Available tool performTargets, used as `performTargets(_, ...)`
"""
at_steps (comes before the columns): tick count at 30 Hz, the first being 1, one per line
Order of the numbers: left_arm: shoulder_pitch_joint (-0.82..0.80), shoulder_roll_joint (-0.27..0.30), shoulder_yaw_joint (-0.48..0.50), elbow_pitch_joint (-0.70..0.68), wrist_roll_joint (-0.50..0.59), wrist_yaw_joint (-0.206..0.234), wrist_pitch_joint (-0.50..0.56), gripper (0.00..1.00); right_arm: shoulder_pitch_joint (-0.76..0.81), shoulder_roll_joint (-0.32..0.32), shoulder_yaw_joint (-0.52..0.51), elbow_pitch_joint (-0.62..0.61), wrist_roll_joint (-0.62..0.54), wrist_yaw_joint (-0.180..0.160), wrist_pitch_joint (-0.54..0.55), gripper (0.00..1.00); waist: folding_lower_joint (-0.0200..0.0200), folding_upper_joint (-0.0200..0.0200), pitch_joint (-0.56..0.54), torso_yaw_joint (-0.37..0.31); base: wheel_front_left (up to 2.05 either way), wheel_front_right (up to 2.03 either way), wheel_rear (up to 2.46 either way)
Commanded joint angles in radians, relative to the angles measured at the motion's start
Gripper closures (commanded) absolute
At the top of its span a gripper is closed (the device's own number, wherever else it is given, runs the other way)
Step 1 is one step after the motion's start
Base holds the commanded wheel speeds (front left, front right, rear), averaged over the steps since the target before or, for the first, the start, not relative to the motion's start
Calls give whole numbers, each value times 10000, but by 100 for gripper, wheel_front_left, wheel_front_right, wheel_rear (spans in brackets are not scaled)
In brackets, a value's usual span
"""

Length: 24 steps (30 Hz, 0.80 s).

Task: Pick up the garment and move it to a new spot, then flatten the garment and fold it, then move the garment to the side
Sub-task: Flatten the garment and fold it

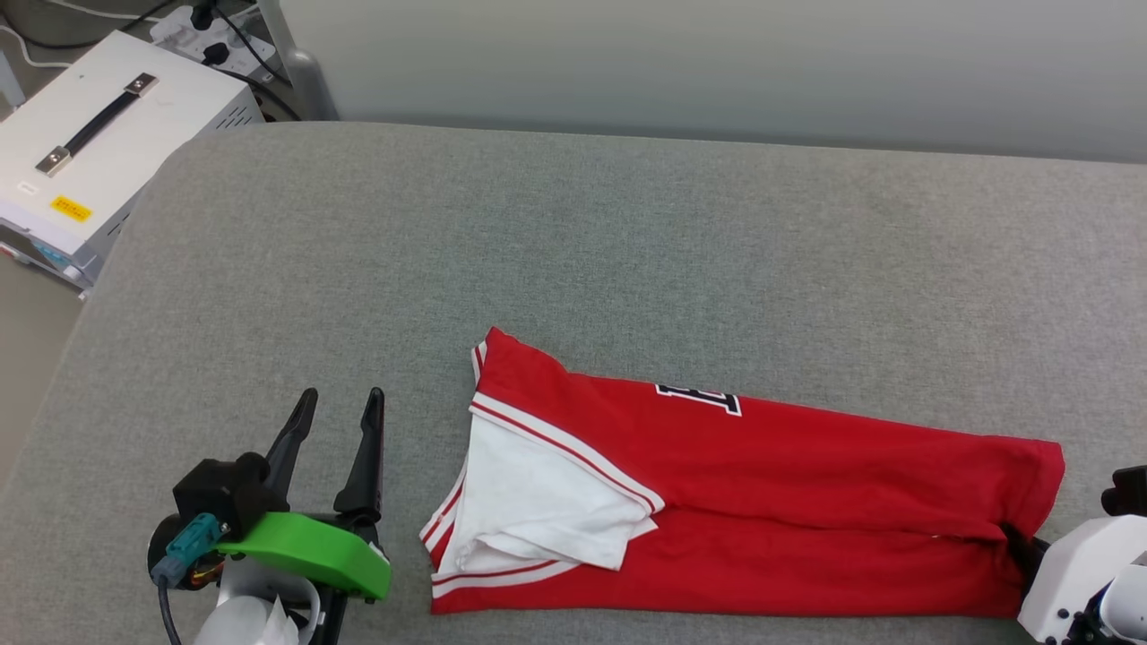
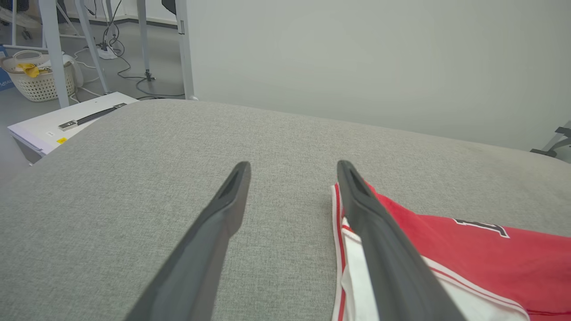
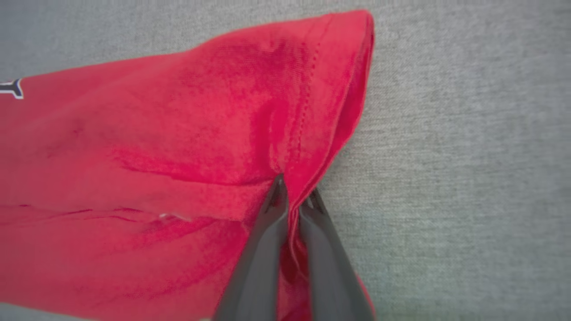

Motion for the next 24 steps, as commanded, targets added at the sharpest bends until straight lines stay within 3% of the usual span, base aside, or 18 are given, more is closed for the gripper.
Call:
performTargets(1, 200, -62, 51, -37, 79, -62, -57, 0, 82, -47, -44, 54, -27, 67, -41, 100, 0, 120, -193, -69, 0, 0, 0)
performTargets(11, 367, -100, -427, -344, 350, -98, -57, 0, 8, -776, -1819, 108, -1002, 67, -240, 100, 0, 120, -423, -280, 0, 0, 0)
performTargets(24, 888, -272, -510, -705, 464, -100, -57, 0, 768, 34, -1381, -2032, -762, 67, 695, 100, 0, 120, -1094, -270, 0, 0, 0)
